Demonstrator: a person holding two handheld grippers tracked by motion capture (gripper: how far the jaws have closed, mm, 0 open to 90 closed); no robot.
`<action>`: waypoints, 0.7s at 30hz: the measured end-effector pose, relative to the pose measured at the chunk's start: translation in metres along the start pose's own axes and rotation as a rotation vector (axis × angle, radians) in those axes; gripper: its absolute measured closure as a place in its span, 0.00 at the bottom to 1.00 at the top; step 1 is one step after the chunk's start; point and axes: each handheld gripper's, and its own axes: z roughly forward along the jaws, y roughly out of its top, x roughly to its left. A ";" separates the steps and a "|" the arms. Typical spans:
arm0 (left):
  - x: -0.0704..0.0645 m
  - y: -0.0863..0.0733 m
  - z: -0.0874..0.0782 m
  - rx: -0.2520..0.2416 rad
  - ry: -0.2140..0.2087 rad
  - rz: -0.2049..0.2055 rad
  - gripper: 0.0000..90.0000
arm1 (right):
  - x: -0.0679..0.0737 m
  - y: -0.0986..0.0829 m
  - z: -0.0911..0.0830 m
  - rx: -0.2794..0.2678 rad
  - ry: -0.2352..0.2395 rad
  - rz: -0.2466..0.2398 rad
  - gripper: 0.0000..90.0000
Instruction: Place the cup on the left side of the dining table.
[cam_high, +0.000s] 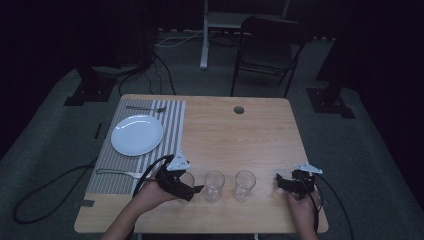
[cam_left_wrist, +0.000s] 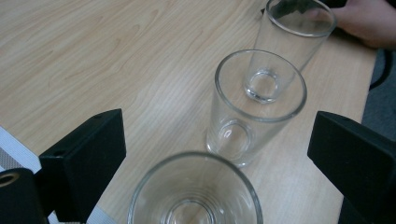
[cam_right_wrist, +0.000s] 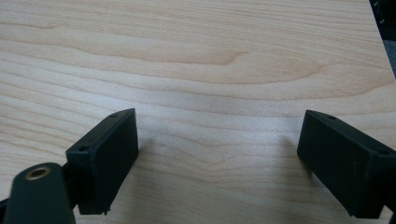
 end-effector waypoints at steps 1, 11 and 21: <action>-0.001 0.002 0.002 0.005 0.002 0.003 0.05 | 0.000 0.000 0.000 0.000 0.000 0.000 0.13; -0.014 0.016 0.023 0.076 -0.034 0.059 0.05 | 0.000 0.000 0.000 0.000 0.000 0.000 0.13; -0.022 0.032 0.046 0.169 -0.046 0.074 0.05 | 0.000 0.000 0.000 0.000 0.000 0.000 0.13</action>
